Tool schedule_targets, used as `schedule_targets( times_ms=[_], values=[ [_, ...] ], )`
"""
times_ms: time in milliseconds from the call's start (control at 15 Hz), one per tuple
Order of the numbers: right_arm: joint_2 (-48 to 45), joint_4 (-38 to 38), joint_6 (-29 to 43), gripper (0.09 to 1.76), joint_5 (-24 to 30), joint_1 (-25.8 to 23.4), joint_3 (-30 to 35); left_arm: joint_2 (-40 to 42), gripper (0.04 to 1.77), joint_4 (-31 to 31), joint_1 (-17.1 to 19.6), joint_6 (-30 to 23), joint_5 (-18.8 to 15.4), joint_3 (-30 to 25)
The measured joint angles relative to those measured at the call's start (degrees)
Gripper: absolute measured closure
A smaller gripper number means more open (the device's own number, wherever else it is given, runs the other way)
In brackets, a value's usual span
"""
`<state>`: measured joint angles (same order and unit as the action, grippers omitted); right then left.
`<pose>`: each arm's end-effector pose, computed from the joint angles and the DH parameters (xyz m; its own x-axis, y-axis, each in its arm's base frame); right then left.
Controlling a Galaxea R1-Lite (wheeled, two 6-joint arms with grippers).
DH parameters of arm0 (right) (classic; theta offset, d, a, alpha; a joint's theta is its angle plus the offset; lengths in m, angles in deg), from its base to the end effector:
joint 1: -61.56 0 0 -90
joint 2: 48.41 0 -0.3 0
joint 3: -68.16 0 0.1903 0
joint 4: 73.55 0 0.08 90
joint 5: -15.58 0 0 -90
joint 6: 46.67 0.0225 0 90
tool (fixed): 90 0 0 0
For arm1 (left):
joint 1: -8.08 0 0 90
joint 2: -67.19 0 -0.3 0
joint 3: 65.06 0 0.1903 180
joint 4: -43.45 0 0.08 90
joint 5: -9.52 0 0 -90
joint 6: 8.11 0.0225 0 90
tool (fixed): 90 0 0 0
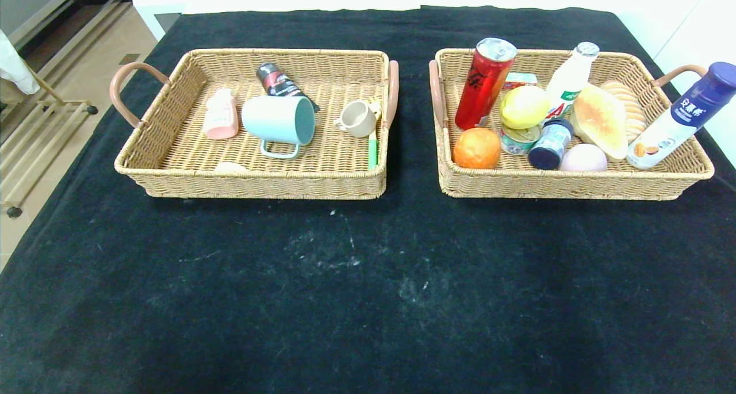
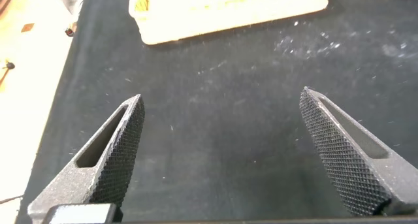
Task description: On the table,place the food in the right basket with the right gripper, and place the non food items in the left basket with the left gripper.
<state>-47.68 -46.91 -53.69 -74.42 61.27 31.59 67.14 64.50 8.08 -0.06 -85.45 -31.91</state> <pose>-0.0445 0.0002 0.1316 0.9871 -0.0050 0.1599 0.0246 0.9924 -0.1206 -0.0404 -0.0019 0.1256 0.9743 -0.0866 0.2080 0.0547 0.9864 0.1549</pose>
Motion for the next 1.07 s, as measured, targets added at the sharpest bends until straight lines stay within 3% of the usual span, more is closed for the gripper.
schedule_targets(
  times_ms=[133, 333, 600, 733, 1067],
  values=[
    [-0.51, -4.96, -0.85, 0.15, 0.22, 0.13, 6.05, 0.1, 0.09, -5.42, 0.0, 0.11, -0.13, -5.4],
    [-0.76, -6.83, -1.11, 0.15, 0.18, 0.18, 11.97, 0.16, 0.09, -6.23, 0.0, 0.0, -0.11, -9.09],
    [-0.8, -3.35, 3.47, 0.15, 0.57, 0.2, 13.09, 0.18, 0.09, -4.77, 0.0, -0.34, 1.72, -9.64],
    [-0.8, -3.23, 5.29, 0.15, 0.35, 0.27, 13.07, 0.18, 0.09, -0.85, 0.0, -0.37, 3.54, -9.73],
    [-0.8, -3.3, 5.4, 0.15, 0.33, 0.27, 13.1, 0.18, 0.09, -0.07, 0.0, -0.83, 3.69, -9.7]
  ],
)
